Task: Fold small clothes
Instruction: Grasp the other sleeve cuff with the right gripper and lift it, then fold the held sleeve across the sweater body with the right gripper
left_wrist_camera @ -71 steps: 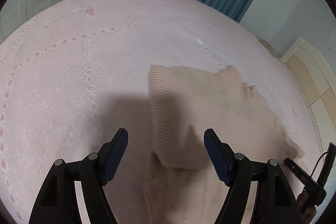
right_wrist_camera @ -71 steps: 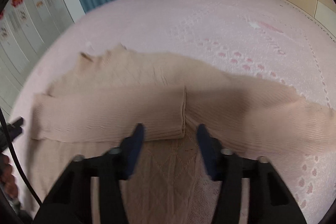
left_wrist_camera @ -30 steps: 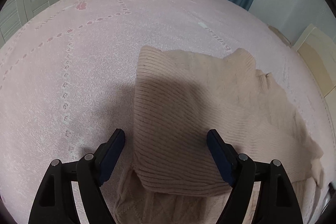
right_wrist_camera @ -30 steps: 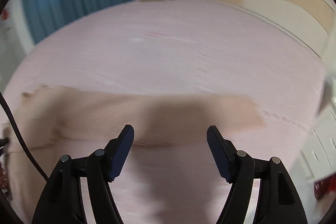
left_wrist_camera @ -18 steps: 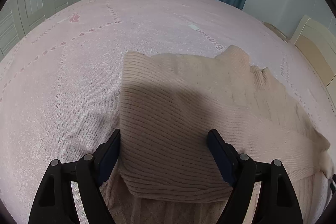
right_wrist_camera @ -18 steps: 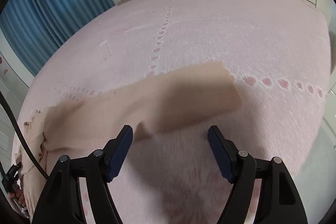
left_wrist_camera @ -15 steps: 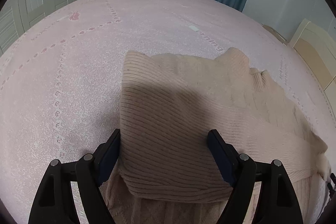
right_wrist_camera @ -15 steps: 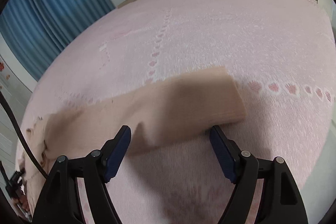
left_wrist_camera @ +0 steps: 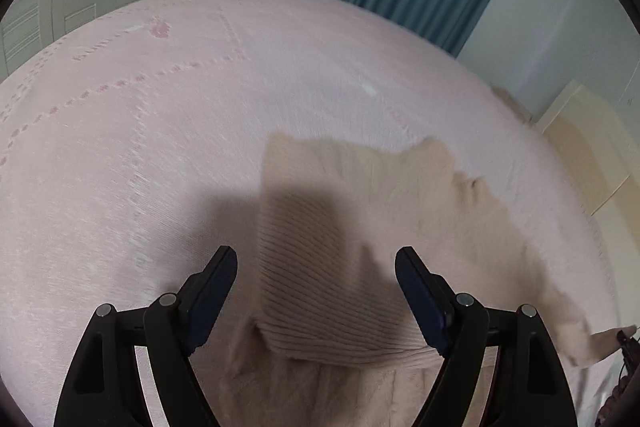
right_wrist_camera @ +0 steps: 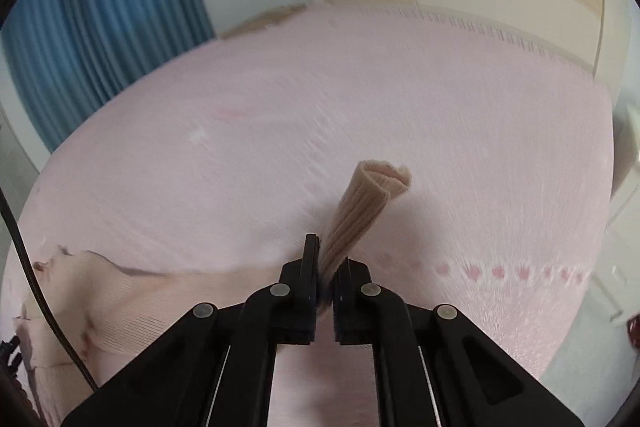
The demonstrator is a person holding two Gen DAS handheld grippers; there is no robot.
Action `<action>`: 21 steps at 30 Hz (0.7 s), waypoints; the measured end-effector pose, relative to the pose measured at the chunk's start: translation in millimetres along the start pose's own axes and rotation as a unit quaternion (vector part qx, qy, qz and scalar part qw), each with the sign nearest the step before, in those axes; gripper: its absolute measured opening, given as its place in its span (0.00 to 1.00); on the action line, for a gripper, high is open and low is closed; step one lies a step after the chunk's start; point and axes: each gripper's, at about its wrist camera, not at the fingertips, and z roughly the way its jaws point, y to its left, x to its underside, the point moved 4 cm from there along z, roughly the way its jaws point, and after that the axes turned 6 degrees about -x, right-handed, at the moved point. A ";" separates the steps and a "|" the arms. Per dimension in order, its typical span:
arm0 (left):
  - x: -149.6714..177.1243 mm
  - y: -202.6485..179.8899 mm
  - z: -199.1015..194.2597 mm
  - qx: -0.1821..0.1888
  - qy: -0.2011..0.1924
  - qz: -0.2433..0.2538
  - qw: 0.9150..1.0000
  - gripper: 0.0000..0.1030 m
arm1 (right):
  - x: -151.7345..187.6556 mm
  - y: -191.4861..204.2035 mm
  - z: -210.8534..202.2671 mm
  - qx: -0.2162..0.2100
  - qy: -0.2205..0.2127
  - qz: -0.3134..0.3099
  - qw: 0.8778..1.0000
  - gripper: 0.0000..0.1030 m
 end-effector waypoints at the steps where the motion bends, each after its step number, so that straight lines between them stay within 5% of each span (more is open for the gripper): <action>1: -2.8 7.1 -6.4 0.003 -0.006 -0.005 1.000 0.78 | -4.9 12.8 -8.3 -0.002 -0.007 -0.011 1.000 0.06; 7: -8.5 61.9 -35.0 -0.011 -0.030 -0.015 0.999 0.78 | -24.7 156.3 -59.5 -0.048 -0.052 -0.111 0.991 0.06; 11: -12.1 107.5 -43.9 0.001 -0.033 -0.057 0.998 0.78 | -4.6 272.5 -77.7 -0.106 -0.048 -0.170 0.979 0.06; 16: -12.7 145.3 -36.2 -0.011 -0.007 -0.091 0.996 0.78 | 67.7 414.8 -81.4 -0.199 -0.004 -0.233 0.952 0.06; 21: -19.4 158.6 -40.9 -0.028 -0.028 -0.082 0.996 0.78 | 152.9 501.7 -55.1 -0.249 0.074 -0.290 0.921 0.06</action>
